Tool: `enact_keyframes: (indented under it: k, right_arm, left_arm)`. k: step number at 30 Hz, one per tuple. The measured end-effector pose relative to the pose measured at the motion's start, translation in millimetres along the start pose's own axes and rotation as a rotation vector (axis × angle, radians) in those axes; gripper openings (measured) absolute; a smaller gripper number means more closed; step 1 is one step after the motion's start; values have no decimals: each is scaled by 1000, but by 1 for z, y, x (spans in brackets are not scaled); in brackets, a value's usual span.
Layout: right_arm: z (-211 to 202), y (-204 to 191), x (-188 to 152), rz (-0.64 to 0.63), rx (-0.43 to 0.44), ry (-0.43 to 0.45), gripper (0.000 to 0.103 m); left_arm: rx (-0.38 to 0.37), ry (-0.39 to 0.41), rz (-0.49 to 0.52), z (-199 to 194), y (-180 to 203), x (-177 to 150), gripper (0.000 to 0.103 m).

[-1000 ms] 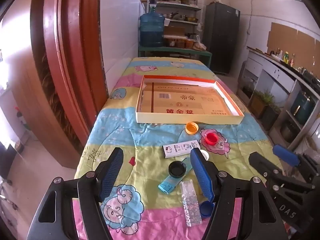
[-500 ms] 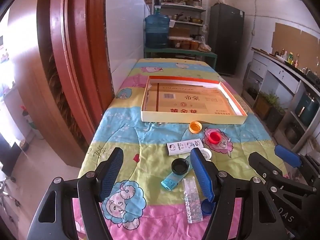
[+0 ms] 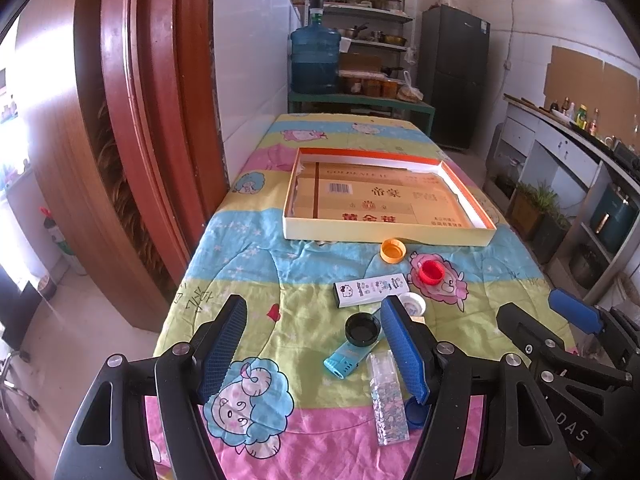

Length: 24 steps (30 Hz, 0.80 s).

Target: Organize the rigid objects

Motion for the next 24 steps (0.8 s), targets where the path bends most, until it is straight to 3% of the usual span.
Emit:
enact_keyframes:
  k: [24]
  right_arm:
    - [4,-3,-1,-21,1,-7,67]
  left_arm:
    - [-2,-11,7,3,-1,-3,71]
Point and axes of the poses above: each gripper's, at about its wrist camera, not at the fingertips, and z roughly the way its jaws point, y to its right, x to its top, the point moved 4 cm from there along z, roughly the way its jaws point, and after that the axes turned 14 degrees about -x, right-handed, at the moved point
